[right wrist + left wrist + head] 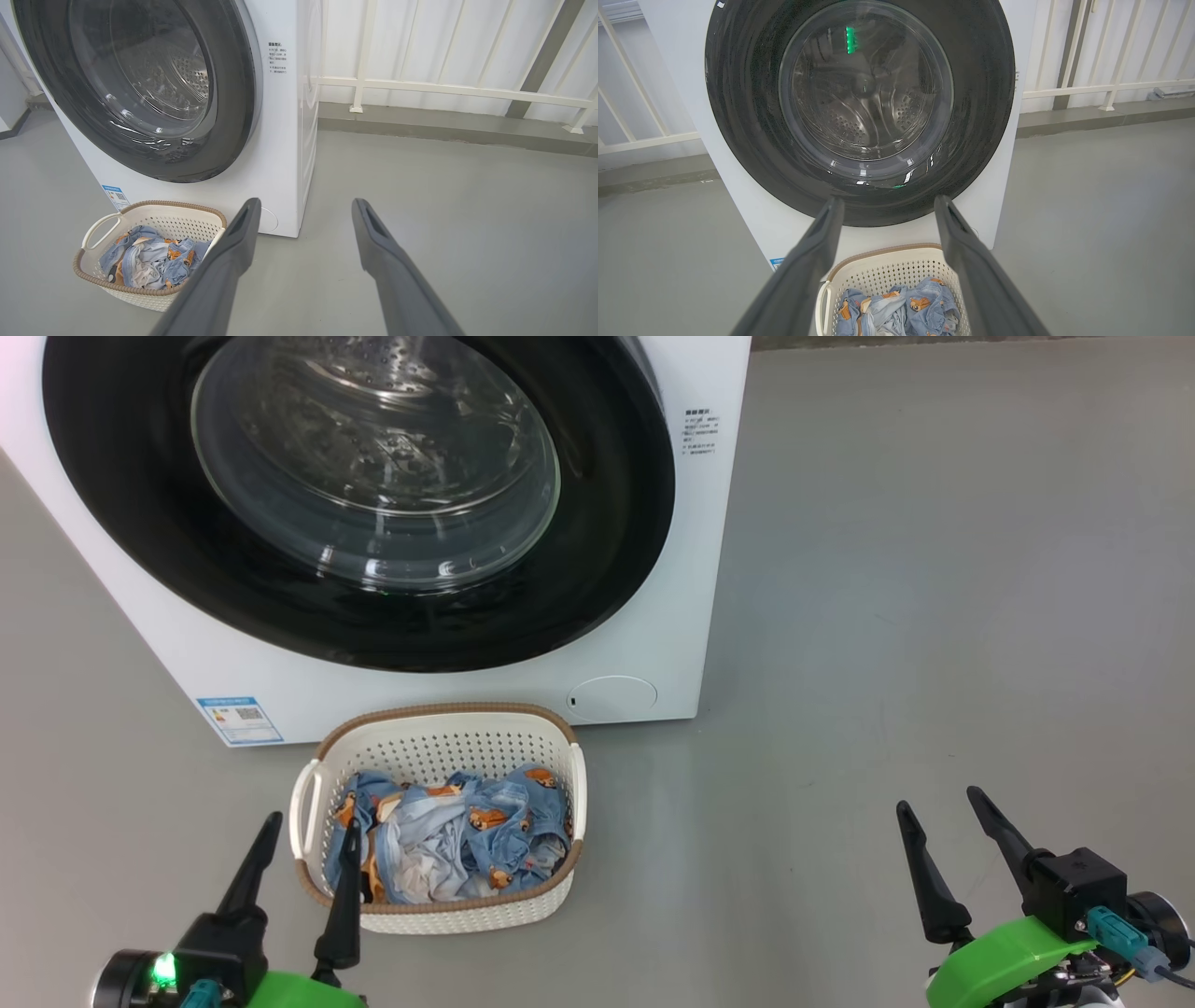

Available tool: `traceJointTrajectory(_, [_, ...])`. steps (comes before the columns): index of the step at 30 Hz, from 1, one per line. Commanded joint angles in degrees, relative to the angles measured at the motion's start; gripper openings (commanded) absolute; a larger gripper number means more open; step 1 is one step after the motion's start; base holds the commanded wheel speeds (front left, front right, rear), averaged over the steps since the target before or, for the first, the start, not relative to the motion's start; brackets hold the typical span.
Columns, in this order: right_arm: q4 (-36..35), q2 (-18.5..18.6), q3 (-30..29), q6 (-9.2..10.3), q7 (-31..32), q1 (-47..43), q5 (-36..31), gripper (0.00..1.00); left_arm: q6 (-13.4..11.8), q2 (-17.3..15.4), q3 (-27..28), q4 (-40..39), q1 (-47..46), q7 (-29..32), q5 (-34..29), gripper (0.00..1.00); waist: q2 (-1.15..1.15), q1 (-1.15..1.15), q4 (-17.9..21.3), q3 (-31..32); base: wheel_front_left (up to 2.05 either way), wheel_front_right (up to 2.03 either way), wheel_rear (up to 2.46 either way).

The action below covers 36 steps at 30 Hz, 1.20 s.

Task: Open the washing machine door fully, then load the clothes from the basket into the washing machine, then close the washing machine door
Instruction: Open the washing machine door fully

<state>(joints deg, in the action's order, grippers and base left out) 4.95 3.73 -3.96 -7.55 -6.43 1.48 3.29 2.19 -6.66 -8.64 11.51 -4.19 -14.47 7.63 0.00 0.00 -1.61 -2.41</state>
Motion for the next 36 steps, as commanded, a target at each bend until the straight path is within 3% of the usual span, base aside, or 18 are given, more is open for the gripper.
traceJointTrajectory(1, [-1.5,0.4,1.6,0.06,-0.6,2.3,0.4,1.0,-0.4,-0.9,2.2,-1.6,-2.2,-0.5,-0.4,1.0,0.0,0.0,0.0,0.0,0.0,0.0,0.0])
traceJointTrajectory(8, [-1.4,0.4,1.3,0.06,-0.6,2.1,0.5,0.97,-0.4,-0.7,2.2,-1.5,-2.1,-0.5,-0.4,1.0,0.0,0.0,0.0,0.1,0.0,0.0,0.0])
traceJointTrajectory(9, [-1.4,0.4,1.2,0.06,-0.6,2.0,0.6,0.49,-0.4,-0.7,2.2,-1.4,-2.1,-0.5,-0.4,1.0,0.0,0.0,-0.1,0.2,0.0,0.0,0.0])
traceJointTrajectory(11, [-1.4,0.3,1.1,0.06,-0.6,1.9,0.7,0.0,-0.4,-0.6,2.2,-1.4,-2.0,-0.5,-0.4,1.0,0.0,0.0,-0.1,0.2,0.0,0.0,0.0])
traceJointTrajectory(36, [0.2,1.2,0.8,0.06,2.0,4.2,4.9,0.0,-0.4,-0.3,2.1,-1.0,-2.6,-0.5,-0.3,1.0,0.0,0.0,-0.3,-0.9,0.0,0.0,0.0])
